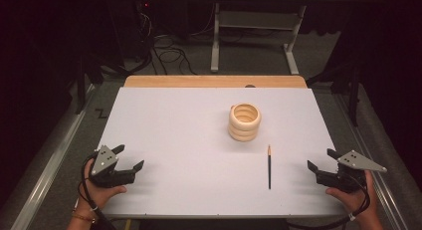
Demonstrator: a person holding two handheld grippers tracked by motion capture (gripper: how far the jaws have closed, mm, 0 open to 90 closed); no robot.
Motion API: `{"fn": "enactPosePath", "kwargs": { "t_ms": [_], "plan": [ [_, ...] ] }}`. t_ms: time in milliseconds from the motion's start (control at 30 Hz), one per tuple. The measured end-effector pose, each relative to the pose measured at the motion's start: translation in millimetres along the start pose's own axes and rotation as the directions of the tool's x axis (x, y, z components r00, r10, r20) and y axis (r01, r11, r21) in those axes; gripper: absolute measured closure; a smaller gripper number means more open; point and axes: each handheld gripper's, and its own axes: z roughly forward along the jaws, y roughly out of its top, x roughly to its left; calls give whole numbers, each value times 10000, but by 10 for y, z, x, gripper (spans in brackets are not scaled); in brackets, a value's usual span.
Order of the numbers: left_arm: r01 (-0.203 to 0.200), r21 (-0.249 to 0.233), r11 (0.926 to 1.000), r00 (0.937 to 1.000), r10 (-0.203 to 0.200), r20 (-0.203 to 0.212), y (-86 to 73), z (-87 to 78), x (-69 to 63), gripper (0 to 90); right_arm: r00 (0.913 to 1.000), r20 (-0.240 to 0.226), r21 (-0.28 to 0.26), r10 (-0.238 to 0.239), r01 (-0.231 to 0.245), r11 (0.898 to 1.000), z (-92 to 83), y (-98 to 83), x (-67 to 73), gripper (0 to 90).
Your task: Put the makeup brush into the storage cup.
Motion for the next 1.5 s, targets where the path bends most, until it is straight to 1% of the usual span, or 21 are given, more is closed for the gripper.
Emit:
{"fn": "enactPosePath", "kwargs": {
  "t_ms": [33, 67, 133, 167, 333, 367, 500, 600, 633, 667, 700, 800, 900, 967, 1033, 1167, 1200, 1300, 1367, 1467, 1500],
  "plan": [
    [-20, 44, 10000, 10000, 20, 3, -6, 11, -7, 171, 9999, -87, -18, 120, -120, 9999, -7, 7, 13, 192],
    [-41, 127, 9999, 10000, 40, 36, -13, 21, -14, 173, 10000, -79, -12, -17, 17, 10000, -9, 21, 15, 197],
    [-144, 307, 9994, 9999, 142, 58, -27, 41, -27, 175, 9999, -143, 15, -24, 25, 10000, -25, 44, 41, 199],
    [-61, 317, 9995, 9999, 58, 113, -33, 44, -29, 175, 9999, -161, 73, -43, 45, 10000, -28, 56, 57, 209],
    [-94, 286, 9995, 9999, 90, 144, -38, 50, -32, 175, 9997, -231, 614, -56, 70, 9981, -15, 108, 122, 226],
    [-95, 319, 9994, 9998, 89, 203, -46, 56, -31, 175, 9997, -212, 681, -138, 152, 9976, -10, 118, 129, 227],
    [-20, 411, 9992, 9997, 10, 242, -59, 73, -18, 175, 9993, -376, 789, -55, 85, 9968, -5, 158, 149, 226],
    [-65, 478, 9988, 9995, 51, 297, -62, 80, -27, 175, 9986, -517, 1209, -81, 143, 9926, 20, 212, 199, 233],
    [-65, 478, 9988, 9995, 51, 297, -62, 80, -27, 175, 9986, -517, 1209, -81, 143, 9926, 20, 212, 199, 233],
    [-79, 484, 9988, 9995, 64, 301, -57, 83, -32, 175, 9980, -612, 1468, -161, 250, 9888, 36, 259, 227, 234],
    [-79, 484, 9988, 9995, 64, 301, -57, 83, -32, 175, 9977, -636, 1499, -219, 313, 9882, 43, 279, 234, 235],
    [-55, 579, 9983, 9996, 38, 297, -64, 98, -28, 175, 9977, -672, 1917, -113, 241, 9812, 92, 373, 297, 242],
    [-55, 659, 9978, 9994, 32, 344, -72, 104, -27, 175, 9962, -872, 2402, -66, 274, 9703, 166, 436, 360, 245],
    [-61, 659, 9978, 9992, 35, 388, -73, 106, -30, 175, 9947, -1018, 2711, -153, 425, 9616, 216, 465, 406, 249],
    [-73, 650, 9979, 9993, 49, 373, -71, 106, -35, 175, 9936, -1106, 2936, -234, 552, 9543, 261, 495, 453, 257],
    [-76, 656, 9978, 9992, 50, 400, -71, 105, -34, 175, 9919, -1259, 3345, -149, 566, 9407, 349, 573, 524, 288],
    [-73, 637, 9979, 9992, 47, 395, -70, 104, -36, 175, 9916, -1280, 3535, -176, 622, 9334, 370, 600, 540, 297],
    [-78, 615, 9981, 9993, 56, 357, -70, 98, -34, 175, 9900, -1403, 3804, -147, 676, 9223, 449, 663, 585, 320],
    [-99, 648, 9979, 9994, 77, 345, -72, 101, -32, 175, 9887, -1496, 4155, -126, 745, 9065, 511, 717, 633, 335],
    [-94, 647, 9979, 9993, 70, 364, -72, 101, -31, 175, 9898, -1424, 4511, -60, 703, 8897, 604, 780, 679, 352],
    [-92, 648, 9979, 9992, 67, 382, -73, 102, -33, 175, 9902, -1393, 4662, -70, 718, 8817, 635, 799, 689, 353]
  ]
}}
